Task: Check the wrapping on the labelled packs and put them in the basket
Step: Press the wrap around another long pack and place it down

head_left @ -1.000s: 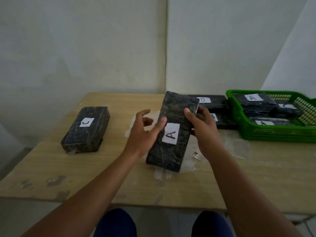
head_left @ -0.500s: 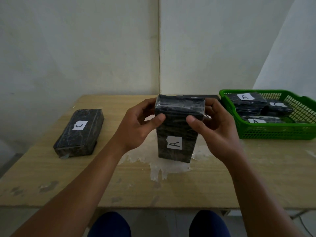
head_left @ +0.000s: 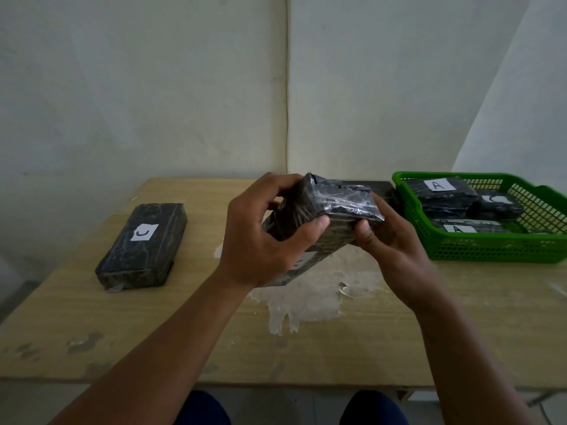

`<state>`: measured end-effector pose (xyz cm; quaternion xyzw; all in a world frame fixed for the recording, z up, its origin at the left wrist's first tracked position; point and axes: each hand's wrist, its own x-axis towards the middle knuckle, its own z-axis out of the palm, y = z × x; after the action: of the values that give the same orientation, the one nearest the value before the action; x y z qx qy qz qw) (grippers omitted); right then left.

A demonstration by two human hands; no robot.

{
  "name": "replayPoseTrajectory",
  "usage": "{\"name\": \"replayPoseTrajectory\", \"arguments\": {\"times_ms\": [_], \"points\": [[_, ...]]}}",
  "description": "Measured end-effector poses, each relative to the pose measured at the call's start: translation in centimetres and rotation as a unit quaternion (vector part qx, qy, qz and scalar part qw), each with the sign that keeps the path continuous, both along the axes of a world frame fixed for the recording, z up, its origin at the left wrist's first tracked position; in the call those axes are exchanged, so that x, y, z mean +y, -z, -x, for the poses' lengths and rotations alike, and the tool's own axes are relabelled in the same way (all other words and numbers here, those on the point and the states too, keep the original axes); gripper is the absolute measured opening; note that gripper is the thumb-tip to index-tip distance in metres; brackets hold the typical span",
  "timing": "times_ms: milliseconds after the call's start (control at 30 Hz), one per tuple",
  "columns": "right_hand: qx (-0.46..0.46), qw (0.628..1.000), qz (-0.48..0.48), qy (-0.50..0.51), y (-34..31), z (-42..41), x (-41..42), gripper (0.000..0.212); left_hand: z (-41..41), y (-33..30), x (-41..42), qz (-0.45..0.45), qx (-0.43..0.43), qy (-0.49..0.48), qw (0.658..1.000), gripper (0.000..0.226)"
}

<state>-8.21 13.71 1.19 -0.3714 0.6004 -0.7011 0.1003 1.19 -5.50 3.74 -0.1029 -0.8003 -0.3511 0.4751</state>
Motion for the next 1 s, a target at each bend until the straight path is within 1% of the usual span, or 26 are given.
{"name": "replayPoseTrajectory", "arguments": {"times_ms": [67, 133, 233, 300, 367, 400, 467, 500, 533, 567, 633, 667, 733, 800, 833, 900, 1000], "points": [[0.0, 1.0, 0.0, 0.002, -0.1, 0.0, 0.0, 0.037, 0.1, 0.2, 0.0, -0.001, 0.002, -0.002, 1.0, 0.043], [-0.002, 1.0, -0.007, -0.001, -0.4, 0.0, -0.1, 0.039, 0.4, 0.4, -0.1, -0.023, -0.005, 0.0, 1.0, 0.044], [-0.008, 0.999, -0.028, 0.025, -0.6, -0.3, -0.8, 0.039, 0.9, 0.7, -0.2, -0.111, -0.047, 0.001, 0.993, 0.042], [-0.012, 0.997, -0.063, 0.048, 0.1, -0.5, -1.2, 0.042, 1.5, 0.7, -0.1, -0.207, -0.076, 0.01, 0.975, 0.034], [-0.027, 0.991, -0.13, 0.034, 1.5, -0.9, -1.3, 0.046, 2.3, 0.7, -0.4, -0.315, -0.091, 0.005, 0.945, 0.027], [-0.053, 0.985, -0.162, 0.01, 2.3, -1.2, -1.3, 0.047, 2.7, 0.6, -0.6, -0.357, -0.104, -0.007, 0.928, 0.033], [-0.112, 0.976, -0.186, -0.027, 3.6, -1.9, -1.5, 0.05, 3.4, 0.7, -1.3, -0.4, -0.149, -0.031, 0.904, 0.057], [-0.129, 0.975, -0.181, -0.023, 4.1, -2.1, -1.6, 0.051, 3.7, 0.7, -1.7, -0.402, -0.182, -0.036, 0.897, 0.068], [-0.142, 0.975, -0.171, -0.011, 4.3, -2.3, -1.7, 0.052, 4.0, 0.8, -2.0, -0.396, -0.219, -0.034, 0.891, 0.072], [-0.154, 0.975, -0.16, 0.006, 4.3, -2.2, -1.9, 0.052, 4.2, 0.9, -2.3, -0.389, -0.253, -0.024, 0.886, 0.067], [-0.193, 0.971, -0.138, 0.041, 3.9, -1.8, -2.0, 0.054, 4.3, 1.2, -2.6, -0.377, -0.302, 0.016, 0.875, 0.04], [-0.219, 0.966, -0.126, 0.055, 3.7, -1.4, -2.1, 0.055, 4.1, 1.3, -2.5, -0.367, -0.332, 0.04, 0.868, 0.031], [-0.262, 0.957, -0.1, 0.079, 2.9, -0.5, -2.2, 0.059, 3.1, 1.9, -2.2, -0.346, -0.409, 0.08, 0.841, 0.032], [-0.266, 0.954, -0.103, 0.092, 1.9, 0.4, -2.1, 0.058, 2.2, 2.4, -2.0, -0.337, -0.462, 0.122, 0.811, 0.035], [-0.259, 0.956, -0.109, 0.083, 1.4, 0.7, -1.9, 0.056, 1.9, 2.4, -2.0, -0.342, -0.465, 0.139, 0.805, 0.034], [-0.248, 0.961, -0.118, 0.033, 0.5, 1.0, -1.4, 0.056, 1.7, 2.1, -2.3, -0.37, -0.447, 0.154, 0.8, 0.033], [-0.244, 0.96, -0.137, -0.015, -0.5, 1.1, -0.8, 0.057, 1.8, 1.6, -2.9, -0.394, -0.448, 0.167, 0.785, 0.04]]}}
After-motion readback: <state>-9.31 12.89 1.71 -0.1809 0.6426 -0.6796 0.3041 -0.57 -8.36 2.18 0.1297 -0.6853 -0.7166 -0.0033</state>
